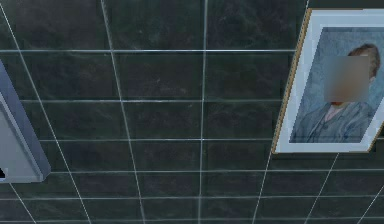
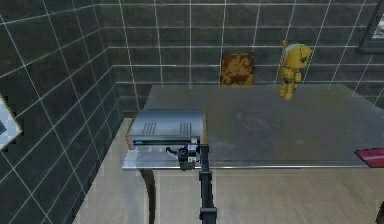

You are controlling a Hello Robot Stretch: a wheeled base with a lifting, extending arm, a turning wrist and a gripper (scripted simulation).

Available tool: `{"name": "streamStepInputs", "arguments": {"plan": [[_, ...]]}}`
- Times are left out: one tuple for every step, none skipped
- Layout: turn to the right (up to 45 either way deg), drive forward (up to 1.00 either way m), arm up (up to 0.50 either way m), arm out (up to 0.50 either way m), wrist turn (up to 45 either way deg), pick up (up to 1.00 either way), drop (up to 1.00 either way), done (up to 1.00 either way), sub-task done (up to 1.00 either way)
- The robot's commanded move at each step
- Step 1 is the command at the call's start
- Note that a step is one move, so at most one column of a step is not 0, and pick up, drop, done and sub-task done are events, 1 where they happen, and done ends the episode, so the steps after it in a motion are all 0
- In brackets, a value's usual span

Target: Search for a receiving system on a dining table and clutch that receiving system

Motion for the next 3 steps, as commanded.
{"name": "streamStepInputs", "arguments": {"plan": [[0.0,0.0,0.0,0.0,0.0,1.0,0.0,0.0,0.0],[0.0,0.0,0.1,0.0,0.0,0.0,0.0,0.0,0.0],[0.0,0.0,0.0,0.0,0.0,0.0,0.0,1.0,0.0]]}}
